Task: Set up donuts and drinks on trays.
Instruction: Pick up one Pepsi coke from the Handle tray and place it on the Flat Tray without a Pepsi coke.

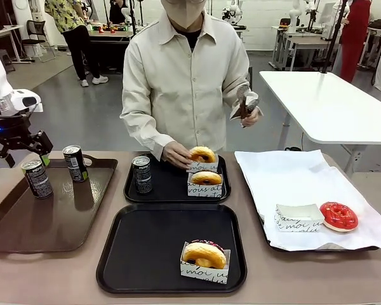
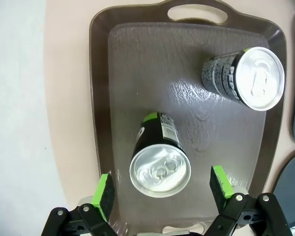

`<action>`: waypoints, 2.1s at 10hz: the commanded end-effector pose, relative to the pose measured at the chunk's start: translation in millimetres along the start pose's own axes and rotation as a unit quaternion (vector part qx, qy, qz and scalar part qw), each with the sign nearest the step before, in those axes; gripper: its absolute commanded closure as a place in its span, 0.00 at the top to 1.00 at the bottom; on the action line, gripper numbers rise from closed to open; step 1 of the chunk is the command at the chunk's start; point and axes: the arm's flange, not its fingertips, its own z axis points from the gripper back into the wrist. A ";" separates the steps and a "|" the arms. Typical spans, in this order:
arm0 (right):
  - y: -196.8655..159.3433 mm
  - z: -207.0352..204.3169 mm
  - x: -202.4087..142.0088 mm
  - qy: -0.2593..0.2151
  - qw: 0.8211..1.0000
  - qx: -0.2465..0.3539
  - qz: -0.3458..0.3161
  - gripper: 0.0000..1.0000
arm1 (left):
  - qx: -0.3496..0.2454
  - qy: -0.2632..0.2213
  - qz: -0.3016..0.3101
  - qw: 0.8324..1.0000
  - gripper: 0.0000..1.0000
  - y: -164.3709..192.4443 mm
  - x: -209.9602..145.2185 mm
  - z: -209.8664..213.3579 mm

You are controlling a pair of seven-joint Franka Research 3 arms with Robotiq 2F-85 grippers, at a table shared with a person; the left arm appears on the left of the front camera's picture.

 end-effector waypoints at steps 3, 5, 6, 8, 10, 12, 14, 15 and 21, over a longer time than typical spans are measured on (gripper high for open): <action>-0.2 0.7 1.5 -0.005 1.000 0.011 0.008 1.00 | -0.007 -0.006 0.007 1.000 1.00 -2.4 12.0 -13.9; -0.2 0.7 1.5 -0.005 1.000 0.011 0.008 1.00 | -0.013 0.000 0.007 1.000 1.00 -1.4 11.2 -20.2; -0.2 0.7 1.5 -0.005 1.000 0.011 0.008 1.00 | -0.014 0.004 0.006 1.000 1.00 -1.4 10.8 -21.1; -0.2 0.7 1.5 -0.005 1.000 0.011 0.008 1.00 | -0.019 0.007 0.006 1.000 1.00 -1.4 5.9 -23.6; -0.2 0.7 1.5 -0.005 1.000 0.011 0.008 1.00 | -0.017 0.010 0.009 1.000 1.00 0.2 4.4 -32.4; -0.2 0.7 1.5 -0.005 1.000 0.011 0.008 1.00 | -0.017 0.013 0.011 1.000 1.00 1.7 4.5 -37.8; -0.2 0.7 1.5 -0.005 1.000 0.011 0.008 1.00 | -0.020 0.011 0.008 1.000 1.00 1.1 4.8 -39.7; -0.2 0.7 1.5 -0.005 1.000 0.011 0.008 1.00 | -0.025 0.007 0.002 1.000 0.46 1.1 4.8 -39.4; -0.2 0.7 1.5 -0.005 1.000 0.011 0.008 1.00 | -0.027 0.009 -0.013 1.000 0.00 3.9 2.6 -31.2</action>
